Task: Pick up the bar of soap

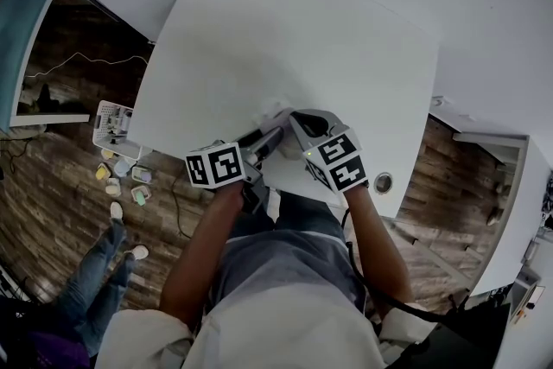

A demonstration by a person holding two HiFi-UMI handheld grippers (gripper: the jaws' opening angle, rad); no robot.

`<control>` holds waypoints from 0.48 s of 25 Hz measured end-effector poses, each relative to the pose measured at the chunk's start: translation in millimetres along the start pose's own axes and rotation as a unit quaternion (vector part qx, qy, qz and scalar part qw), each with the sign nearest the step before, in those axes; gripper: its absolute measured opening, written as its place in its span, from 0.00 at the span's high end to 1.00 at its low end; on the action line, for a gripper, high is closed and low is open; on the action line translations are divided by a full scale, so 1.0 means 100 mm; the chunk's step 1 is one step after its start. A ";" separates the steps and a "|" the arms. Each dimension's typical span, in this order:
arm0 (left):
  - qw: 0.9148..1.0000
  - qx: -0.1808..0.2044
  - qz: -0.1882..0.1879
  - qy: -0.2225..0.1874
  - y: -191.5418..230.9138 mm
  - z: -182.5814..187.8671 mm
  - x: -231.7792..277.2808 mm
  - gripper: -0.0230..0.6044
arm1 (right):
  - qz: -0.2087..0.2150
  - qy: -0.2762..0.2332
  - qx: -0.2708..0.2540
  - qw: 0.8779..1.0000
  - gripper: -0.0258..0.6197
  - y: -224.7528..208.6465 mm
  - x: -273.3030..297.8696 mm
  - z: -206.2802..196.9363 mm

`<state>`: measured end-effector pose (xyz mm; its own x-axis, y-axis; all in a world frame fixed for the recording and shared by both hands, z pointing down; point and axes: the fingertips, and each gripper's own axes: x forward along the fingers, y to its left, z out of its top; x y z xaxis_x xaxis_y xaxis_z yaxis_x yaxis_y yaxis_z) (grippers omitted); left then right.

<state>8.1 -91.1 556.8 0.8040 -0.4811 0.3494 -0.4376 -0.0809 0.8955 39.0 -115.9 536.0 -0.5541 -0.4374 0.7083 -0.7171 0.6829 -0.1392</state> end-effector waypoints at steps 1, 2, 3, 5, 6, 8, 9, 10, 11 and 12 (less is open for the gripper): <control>1.000 -0.002 -0.001 -0.001 0.00 0.00 0.01 0.67 | 0.000 0.000 0.000 1.000 0.96 0.00 0.00 0.00; 1.000 -0.005 -0.002 -0.003 0.01 0.01 0.01 0.67 | 0.001 0.000 0.001 1.000 0.96 0.00 0.00 0.00; 1.000 -0.008 -0.003 -0.005 0.01 0.01 0.00 0.68 | 0.001 0.000 0.001 1.000 0.96 0.00 0.00 0.00; 1.000 -0.016 -0.008 -0.010 0.00 0.01 0.00 0.68 | 0.001 -0.001 -0.004 1.000 0.96 0.00 0.00 0.00; 1.000 -0.017 -0.010 -0.012 0.00 0.01 0.00 0.69 | 0.000 -0.002 -0.007 1.000 0.96 0.01 -0.01 0.00; 1.000 -0.014 -0.012 -0.017 -0.02 0.03 -0.02 0.69 | -0.001 -0.003 -0.010 1.000 0.96 0.01 -0.02 0.00; 1.000 -0.011 -0.014 -0.019 -0.04 0.05 -0.02 0.69 | -0.001 -0.004 -0.011 1.000 0.96 0.01 -0.03 0.00; 1.000 -0.009 -0.015 -0.020 -0.05 0.06 -0.03 0.70 | -0.001 -0.004 -0.012 1.000 0.96 0.02 -0.03 0.00; 1.000 -0.006 -0.016 -0.022 -0.05 0.07 -0.04 0.70 | 0.000 -0.005 -0.013 1.000 0.96 0.02 -0.03 0.00; 1.000 -0.003 -0.016 -0.024 -0.05 0.08 -0.05 0.70 | 0.001 -0.006 -0.013 1.000 0.96 0.03 -0.04 -0.01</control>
<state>3.3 -95.6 548.4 0.7972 -0.5197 0.3072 -0.4092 -0.0911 0.9079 39.5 -112.0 533.6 -0.5604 -0.4423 0.7002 -0.7050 0.6985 -0.1230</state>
